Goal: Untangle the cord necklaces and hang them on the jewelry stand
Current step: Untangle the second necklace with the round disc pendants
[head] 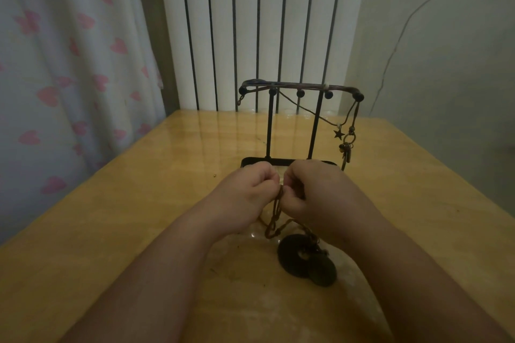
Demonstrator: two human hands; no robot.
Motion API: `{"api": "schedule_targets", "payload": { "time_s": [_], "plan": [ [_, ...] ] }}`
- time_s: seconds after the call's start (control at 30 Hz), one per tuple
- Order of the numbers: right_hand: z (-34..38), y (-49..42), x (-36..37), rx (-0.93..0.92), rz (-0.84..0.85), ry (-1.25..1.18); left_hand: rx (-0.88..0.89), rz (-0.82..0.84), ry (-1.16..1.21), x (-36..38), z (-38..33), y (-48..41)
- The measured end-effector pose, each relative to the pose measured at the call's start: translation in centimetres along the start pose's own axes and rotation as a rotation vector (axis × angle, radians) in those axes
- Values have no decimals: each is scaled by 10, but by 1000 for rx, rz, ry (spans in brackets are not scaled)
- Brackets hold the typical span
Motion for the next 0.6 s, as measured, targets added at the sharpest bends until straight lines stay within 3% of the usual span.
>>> {"api": "schedule_targets", "payload": {
  "time_s": [0.6],
  "plan": [
    [-1,4,6,-46,-37,-119,12,-14,140,0,0,-1]
  ]
}}
Point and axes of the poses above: each hand's wrist, its own y-axis away from the middle knuckle, its own x-axis out of the palm, z = x × y, the point moved 2 cm from there along -y, towards the middle knuckle, and after that the axes turned 3 degrees about -z, right-handed, at the moved point
